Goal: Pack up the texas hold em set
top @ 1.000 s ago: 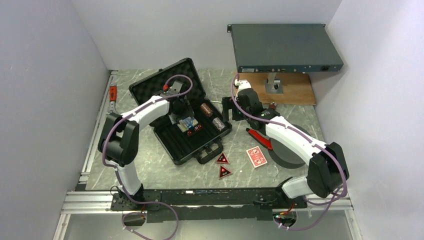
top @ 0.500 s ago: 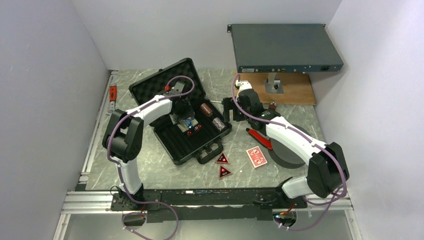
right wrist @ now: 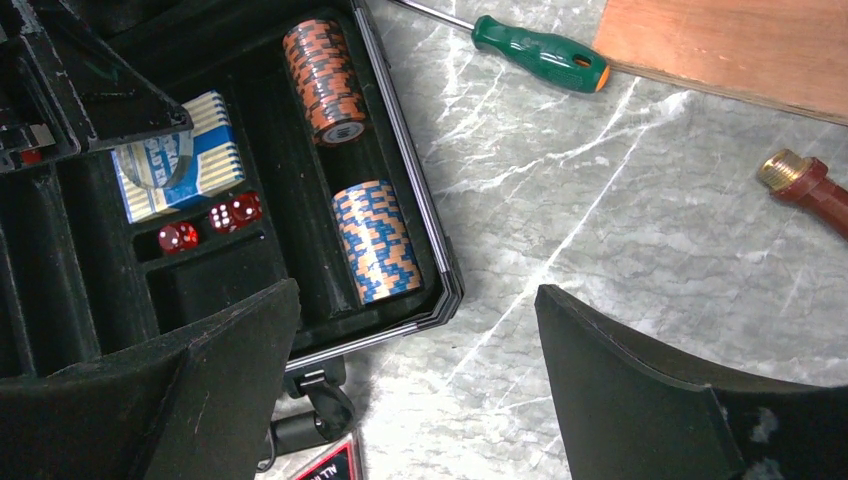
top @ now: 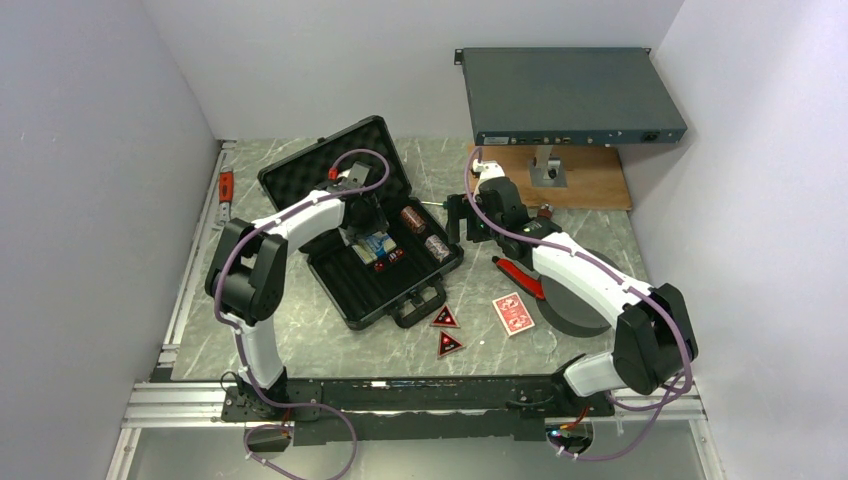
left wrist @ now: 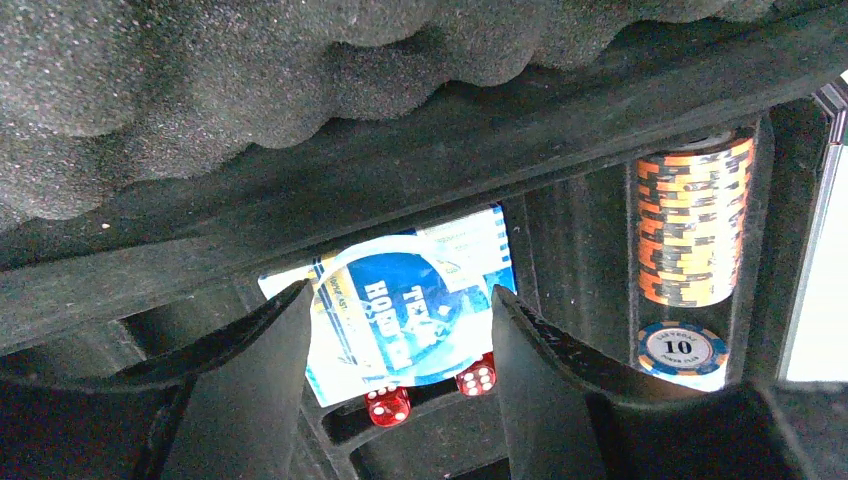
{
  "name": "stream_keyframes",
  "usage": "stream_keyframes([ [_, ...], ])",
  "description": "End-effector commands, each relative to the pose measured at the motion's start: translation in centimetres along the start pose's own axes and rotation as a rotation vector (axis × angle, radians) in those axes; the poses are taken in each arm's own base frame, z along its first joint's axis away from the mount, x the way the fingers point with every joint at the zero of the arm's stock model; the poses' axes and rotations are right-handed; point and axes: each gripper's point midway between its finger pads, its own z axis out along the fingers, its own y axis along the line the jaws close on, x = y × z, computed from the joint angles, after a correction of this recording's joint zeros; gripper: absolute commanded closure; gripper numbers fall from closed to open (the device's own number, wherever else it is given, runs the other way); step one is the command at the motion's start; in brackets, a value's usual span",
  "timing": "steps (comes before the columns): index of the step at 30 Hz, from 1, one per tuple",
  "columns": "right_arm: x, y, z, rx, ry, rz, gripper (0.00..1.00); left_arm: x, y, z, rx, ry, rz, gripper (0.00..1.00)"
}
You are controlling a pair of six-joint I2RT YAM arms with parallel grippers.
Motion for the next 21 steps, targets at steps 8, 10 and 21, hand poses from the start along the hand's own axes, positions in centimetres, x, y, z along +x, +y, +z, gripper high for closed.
stream_keyframes([
  [8, -1.0, 0.4, 0.2, -0.026, -0.035, 0.023, 0.08, -1.0, -1.8, -2.1, 0.109, -0.079, 0.007, 0.20],
  [10, -0.9, 0.4, 0.3, -0.027, -0.034, 0.022, 0.08, -1.1, -1.7, -2.6, 0.106, -0.093, 0.010, 0.14],
  [21, -0.9, 0.2, 0.3, -0.023, -0.036, 0.025, 0.08, -2.9, -1.8, -7.8, 0.148, -0.227, 0.101, 0.10],
])
